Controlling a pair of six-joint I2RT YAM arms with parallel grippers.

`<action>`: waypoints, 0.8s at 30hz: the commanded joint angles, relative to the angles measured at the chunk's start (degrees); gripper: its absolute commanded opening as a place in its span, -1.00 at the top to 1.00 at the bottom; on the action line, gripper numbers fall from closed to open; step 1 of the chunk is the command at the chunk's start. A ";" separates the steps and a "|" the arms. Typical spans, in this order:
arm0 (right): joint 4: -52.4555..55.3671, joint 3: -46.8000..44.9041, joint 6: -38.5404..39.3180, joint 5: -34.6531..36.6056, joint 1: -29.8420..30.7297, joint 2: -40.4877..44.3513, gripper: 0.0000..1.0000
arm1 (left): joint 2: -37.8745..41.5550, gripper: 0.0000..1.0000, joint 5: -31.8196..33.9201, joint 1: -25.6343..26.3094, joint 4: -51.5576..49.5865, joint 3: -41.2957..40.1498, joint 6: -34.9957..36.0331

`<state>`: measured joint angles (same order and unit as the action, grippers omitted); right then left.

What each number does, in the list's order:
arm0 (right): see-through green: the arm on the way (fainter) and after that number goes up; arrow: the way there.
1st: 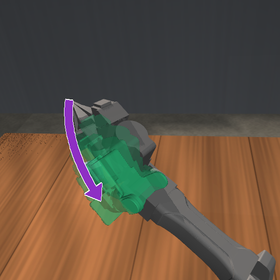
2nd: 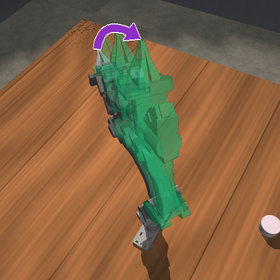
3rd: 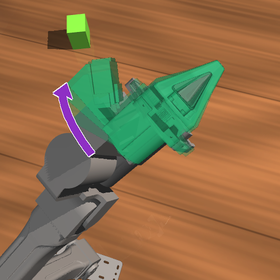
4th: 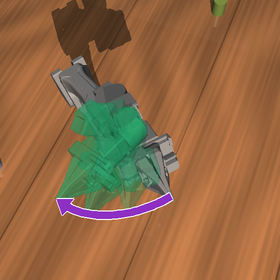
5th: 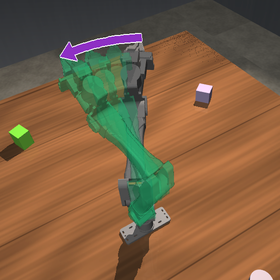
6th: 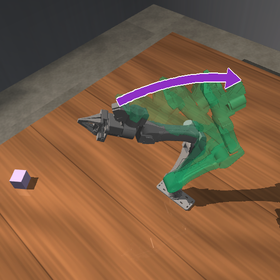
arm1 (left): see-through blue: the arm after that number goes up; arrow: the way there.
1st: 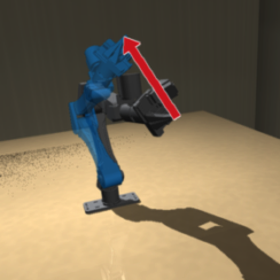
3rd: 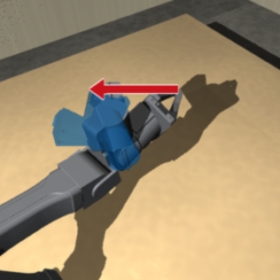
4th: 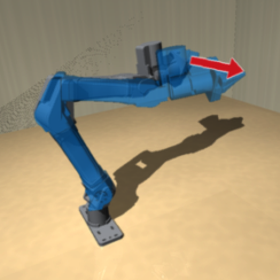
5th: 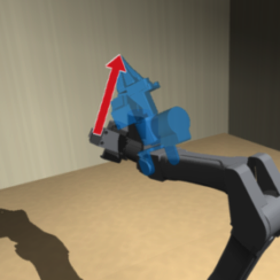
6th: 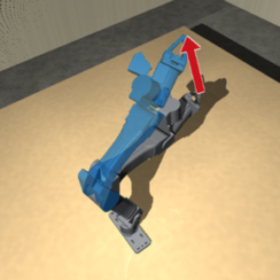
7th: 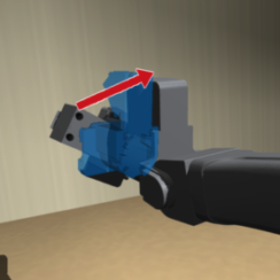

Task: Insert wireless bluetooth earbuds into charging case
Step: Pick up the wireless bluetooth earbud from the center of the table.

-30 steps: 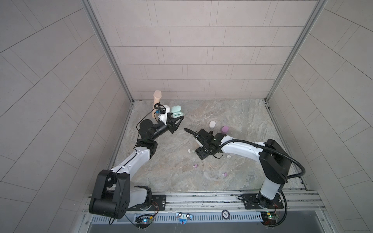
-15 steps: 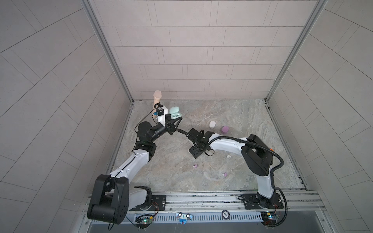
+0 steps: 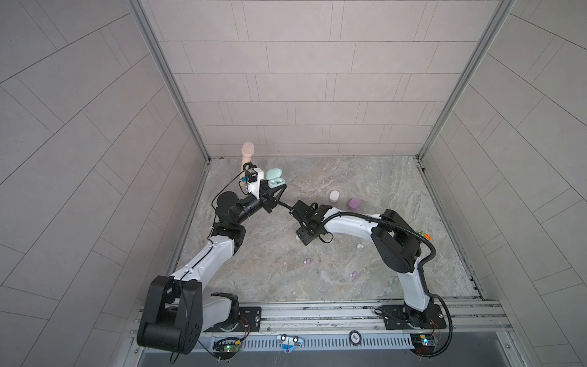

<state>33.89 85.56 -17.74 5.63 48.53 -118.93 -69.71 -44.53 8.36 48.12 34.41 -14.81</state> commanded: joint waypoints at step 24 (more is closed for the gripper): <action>8.78 3.77 -22.40 -10.45 -4.63 0.99 -0.42 | 1.99 0.95 -0.82 -0.36 -2.74 0.83 0.26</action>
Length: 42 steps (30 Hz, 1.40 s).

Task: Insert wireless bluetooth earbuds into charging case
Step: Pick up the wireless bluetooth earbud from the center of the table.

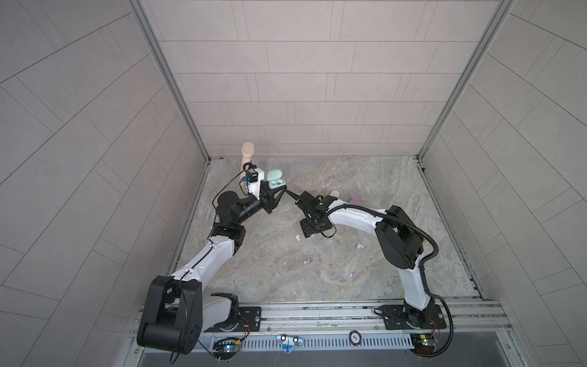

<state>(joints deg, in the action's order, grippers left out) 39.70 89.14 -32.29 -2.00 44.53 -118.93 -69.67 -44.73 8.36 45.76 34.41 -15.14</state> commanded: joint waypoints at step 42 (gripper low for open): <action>6.05 5.14 -11.64 -1.69 0.31 -2.61 -0.02 | 2.04 0.96 -0.46 -1.33 -1.02 0.75 0.37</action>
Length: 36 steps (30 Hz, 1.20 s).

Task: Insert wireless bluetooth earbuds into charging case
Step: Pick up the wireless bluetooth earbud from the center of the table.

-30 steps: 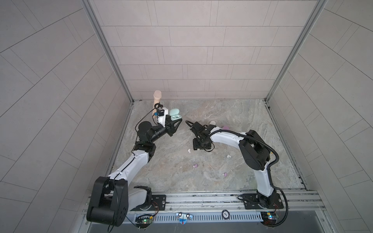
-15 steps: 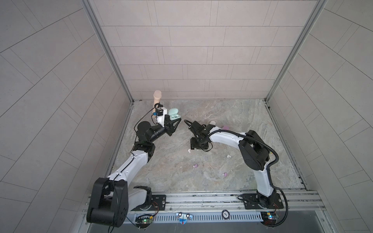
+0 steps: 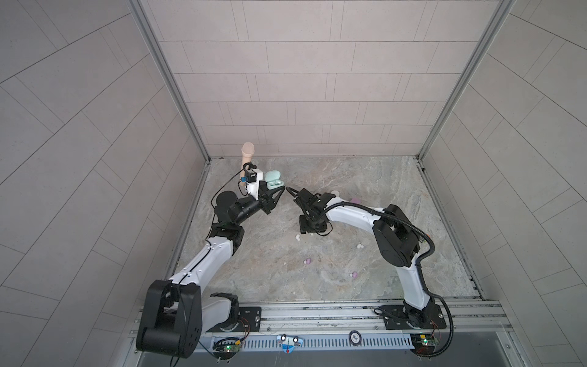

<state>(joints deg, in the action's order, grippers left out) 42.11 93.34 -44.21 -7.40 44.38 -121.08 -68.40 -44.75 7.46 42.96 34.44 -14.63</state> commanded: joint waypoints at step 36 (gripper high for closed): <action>2.66 -1.11 -3.39 5.59 1.09 -3.35 0.79 | 0.64 0.95 -0.78 -0.43 1.78 0.79 -0.35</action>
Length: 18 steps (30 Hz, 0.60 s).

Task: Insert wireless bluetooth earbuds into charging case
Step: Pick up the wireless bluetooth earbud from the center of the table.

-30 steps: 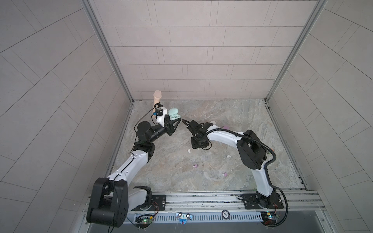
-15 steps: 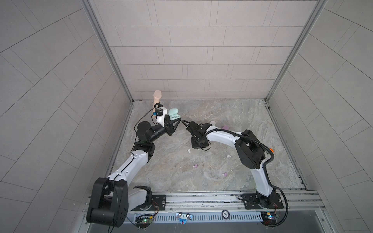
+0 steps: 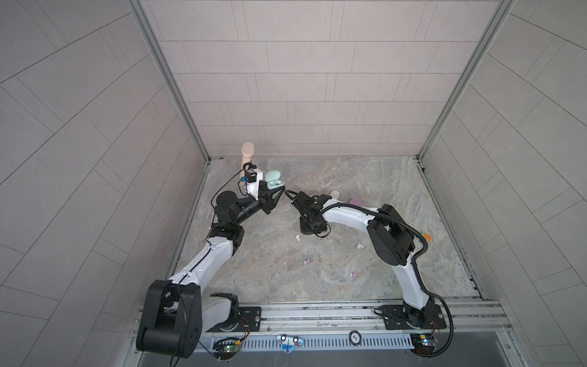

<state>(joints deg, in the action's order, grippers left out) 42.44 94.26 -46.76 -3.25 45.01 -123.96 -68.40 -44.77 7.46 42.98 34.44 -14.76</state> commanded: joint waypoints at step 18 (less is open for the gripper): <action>-3.65 -20.41 -1.92 -1.37 -3.32 28.59 0.89 | -2.02 0.93 -0.99 6.28 2.03 1.18 0.61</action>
<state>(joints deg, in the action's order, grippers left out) 39.46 75.72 -47.05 -4.19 42.22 -100.90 -69.97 -45.76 11.84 43.05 34.44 -14.96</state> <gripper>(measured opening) 0.177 0.442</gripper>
